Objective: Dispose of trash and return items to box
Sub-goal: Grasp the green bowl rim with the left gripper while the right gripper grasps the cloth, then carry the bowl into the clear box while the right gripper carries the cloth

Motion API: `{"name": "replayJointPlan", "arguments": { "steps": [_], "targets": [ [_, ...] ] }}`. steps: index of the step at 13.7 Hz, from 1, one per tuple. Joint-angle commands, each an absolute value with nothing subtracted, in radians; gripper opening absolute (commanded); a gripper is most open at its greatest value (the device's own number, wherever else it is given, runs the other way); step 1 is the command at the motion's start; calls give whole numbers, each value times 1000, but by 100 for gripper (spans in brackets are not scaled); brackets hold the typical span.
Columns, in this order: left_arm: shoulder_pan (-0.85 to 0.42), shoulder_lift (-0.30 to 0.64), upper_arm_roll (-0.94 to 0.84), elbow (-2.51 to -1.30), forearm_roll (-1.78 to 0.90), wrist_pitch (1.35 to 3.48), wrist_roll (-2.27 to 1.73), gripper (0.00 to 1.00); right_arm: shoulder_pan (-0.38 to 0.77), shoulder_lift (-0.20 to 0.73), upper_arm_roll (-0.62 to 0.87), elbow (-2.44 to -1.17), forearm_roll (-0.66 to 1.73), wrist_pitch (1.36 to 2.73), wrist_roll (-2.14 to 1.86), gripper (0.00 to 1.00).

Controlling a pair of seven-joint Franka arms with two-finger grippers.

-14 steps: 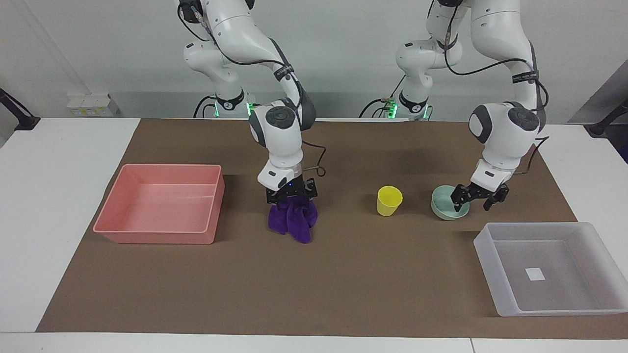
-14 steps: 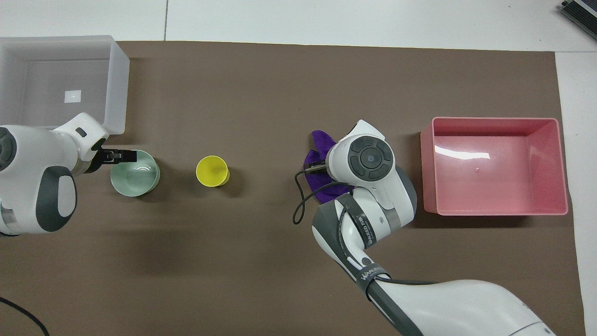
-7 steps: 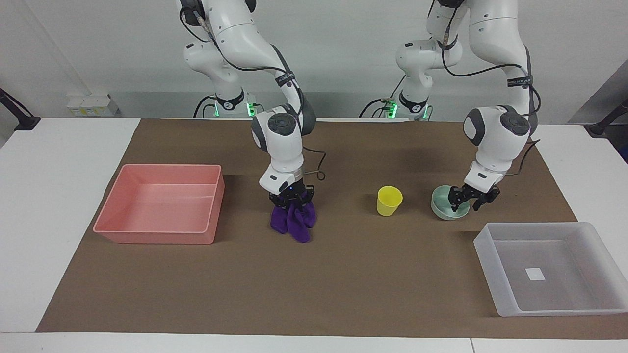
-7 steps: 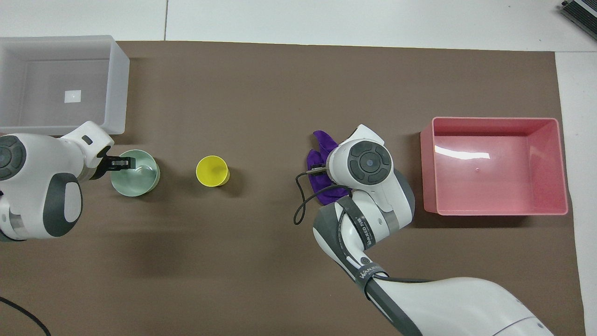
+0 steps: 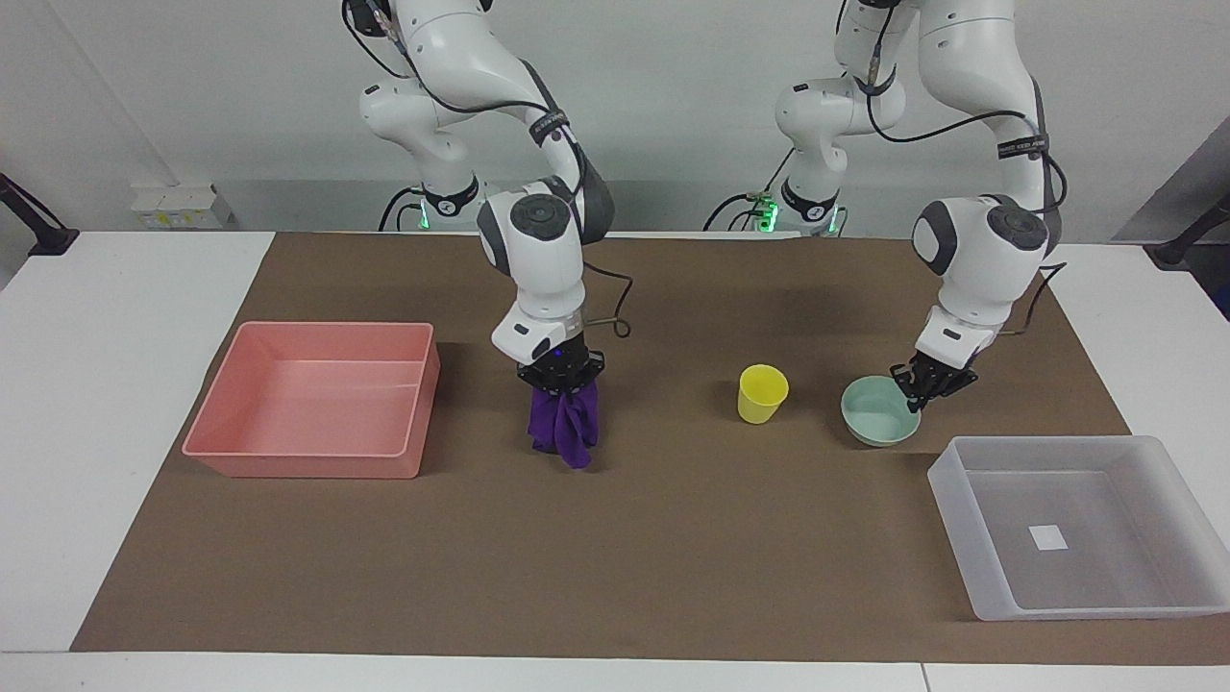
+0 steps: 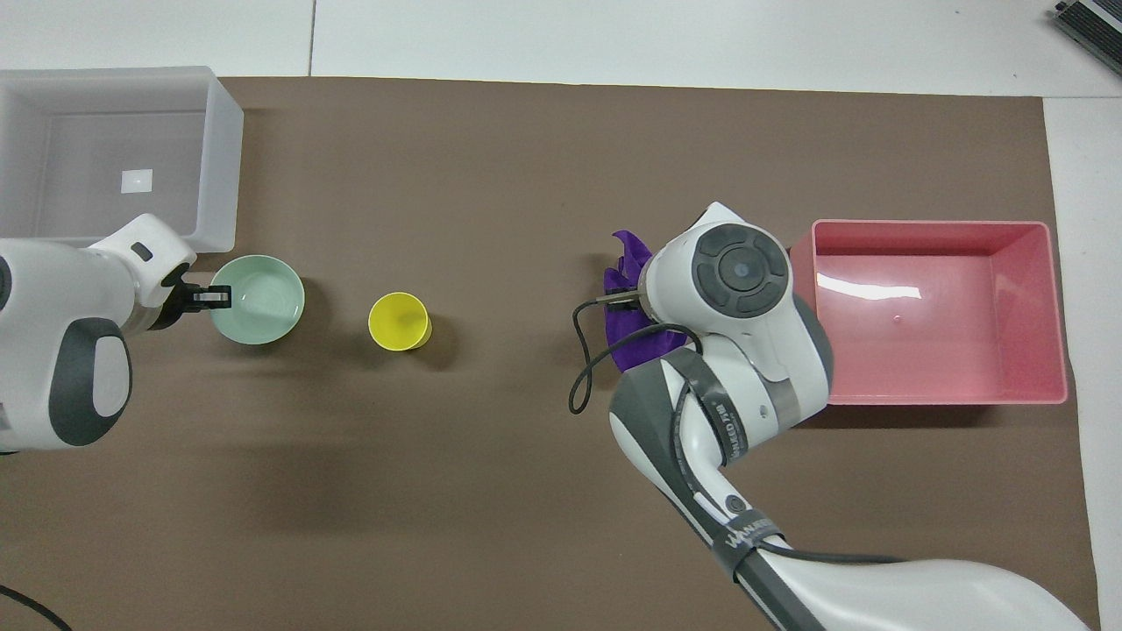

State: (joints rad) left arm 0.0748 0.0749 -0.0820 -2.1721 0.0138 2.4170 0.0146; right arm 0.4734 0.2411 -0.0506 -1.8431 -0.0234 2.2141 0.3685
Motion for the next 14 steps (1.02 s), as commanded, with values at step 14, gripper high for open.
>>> {"name": "replayJointPlan", "arguments": {
  "steps": [14],
  "targets": [
    [244,562,-95,-1233,6,2077,75,0,-107,-28,-46,-2066,-12,2175,-195,0]
  ]
}}
